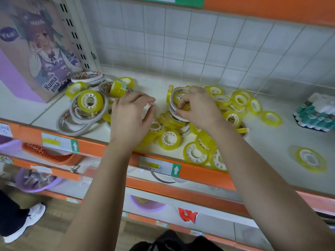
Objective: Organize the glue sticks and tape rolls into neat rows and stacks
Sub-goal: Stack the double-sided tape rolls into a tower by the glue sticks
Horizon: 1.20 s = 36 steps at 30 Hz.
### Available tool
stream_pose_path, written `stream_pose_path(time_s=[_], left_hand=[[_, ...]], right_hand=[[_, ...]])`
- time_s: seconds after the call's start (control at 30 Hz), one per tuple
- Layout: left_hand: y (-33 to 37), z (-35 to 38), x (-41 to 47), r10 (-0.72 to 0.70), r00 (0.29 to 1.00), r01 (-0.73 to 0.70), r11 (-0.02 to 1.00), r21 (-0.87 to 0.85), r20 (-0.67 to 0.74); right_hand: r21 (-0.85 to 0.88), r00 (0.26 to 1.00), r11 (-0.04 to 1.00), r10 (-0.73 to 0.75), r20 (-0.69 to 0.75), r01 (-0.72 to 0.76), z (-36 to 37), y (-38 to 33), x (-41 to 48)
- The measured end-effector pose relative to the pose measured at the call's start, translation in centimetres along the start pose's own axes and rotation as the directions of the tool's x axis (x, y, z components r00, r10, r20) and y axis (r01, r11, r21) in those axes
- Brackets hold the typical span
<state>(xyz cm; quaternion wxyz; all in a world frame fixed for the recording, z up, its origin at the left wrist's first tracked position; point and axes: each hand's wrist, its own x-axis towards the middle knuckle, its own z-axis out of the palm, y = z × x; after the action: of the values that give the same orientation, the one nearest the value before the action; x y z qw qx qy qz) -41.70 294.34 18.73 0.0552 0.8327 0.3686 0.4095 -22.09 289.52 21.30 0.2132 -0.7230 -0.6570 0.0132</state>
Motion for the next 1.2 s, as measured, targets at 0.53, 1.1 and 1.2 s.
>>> stream_pose_path(time_s=[0.53, 1.1, 1.2], left_hand=[[1.1, 0.4, 0.0, 0.032, 0.999, -0.032, 0.999, -0.026, 0.005], [3.1, 2.9, 4.1, 0.125, 0.976, -0.114, 0.991, -0.074, 0.177], [3.6, 3.4, 4.8, 0.12, 0.968, -0.111, 0.992, -0.055, 0.219]], right_hand=[[0.224, 0.994, 0.974, 0.004, -0.105, 0.02, -0.8, 1.2, -1.5], [0.301, 0.957, 0.951, 0.018, -0.291, 0.074, -3.4, 3.9, -2.0], [0.232, 0.932, 0.965, -0.028, -0.361, 0.119, -3.9, 4.8, -2.7]])
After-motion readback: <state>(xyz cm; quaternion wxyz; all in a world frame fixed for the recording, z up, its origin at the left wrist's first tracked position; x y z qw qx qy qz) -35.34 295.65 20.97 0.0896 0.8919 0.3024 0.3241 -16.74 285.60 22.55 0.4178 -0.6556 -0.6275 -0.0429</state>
